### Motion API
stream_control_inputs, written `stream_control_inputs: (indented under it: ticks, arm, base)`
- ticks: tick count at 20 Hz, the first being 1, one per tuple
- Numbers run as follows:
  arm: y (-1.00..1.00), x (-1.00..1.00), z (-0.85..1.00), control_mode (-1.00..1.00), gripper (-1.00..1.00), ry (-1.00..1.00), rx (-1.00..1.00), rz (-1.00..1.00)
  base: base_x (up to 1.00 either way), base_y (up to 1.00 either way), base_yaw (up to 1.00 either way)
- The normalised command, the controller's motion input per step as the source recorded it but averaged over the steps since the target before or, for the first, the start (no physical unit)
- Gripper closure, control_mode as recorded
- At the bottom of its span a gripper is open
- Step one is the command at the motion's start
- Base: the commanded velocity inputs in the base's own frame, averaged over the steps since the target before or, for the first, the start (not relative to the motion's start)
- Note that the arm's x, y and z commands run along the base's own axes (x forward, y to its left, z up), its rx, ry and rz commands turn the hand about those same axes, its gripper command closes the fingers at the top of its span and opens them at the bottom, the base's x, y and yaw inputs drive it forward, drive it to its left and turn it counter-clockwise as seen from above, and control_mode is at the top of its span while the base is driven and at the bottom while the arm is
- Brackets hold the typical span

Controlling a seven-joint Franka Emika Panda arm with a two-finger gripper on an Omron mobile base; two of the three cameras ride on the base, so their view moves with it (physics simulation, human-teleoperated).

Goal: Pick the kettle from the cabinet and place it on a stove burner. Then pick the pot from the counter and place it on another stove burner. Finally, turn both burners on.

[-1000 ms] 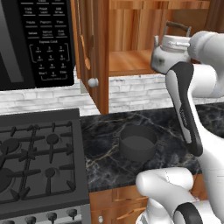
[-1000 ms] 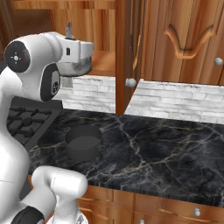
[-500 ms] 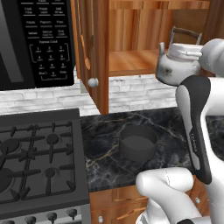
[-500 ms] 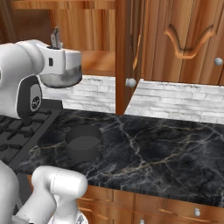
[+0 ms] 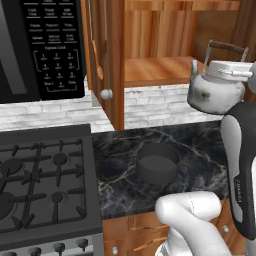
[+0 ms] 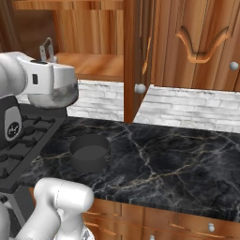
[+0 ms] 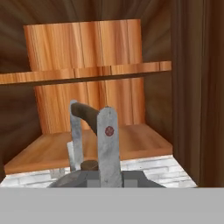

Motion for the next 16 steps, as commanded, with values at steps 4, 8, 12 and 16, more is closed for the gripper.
stream_control_inputs:
  ticks: [4, 8, 12, 16]
  arm:
    - [0.01, -0.09, -0.03, -1.0, 1.0, 0.01, 0.0, 0.0]
    - [0.0, 0.0, 0.0, -1.0, 1.0, 0.0, 0.0, 0.0]
    - [0.0, -0.16, 0.0, 1.0, 1.0, -0.03, 0.0, 0.0]
    - [0.0, 0.0, 0.0, 1.0, 1.0, 0.0, 0.0, 0.0]
  base:
    - [0.0, 0.0, 0.0]
    - [0.0, 0.0, 0.0]
    - [-0.14, 0.0, 0.0]
    - [-0.65, 0.18, 0.0]
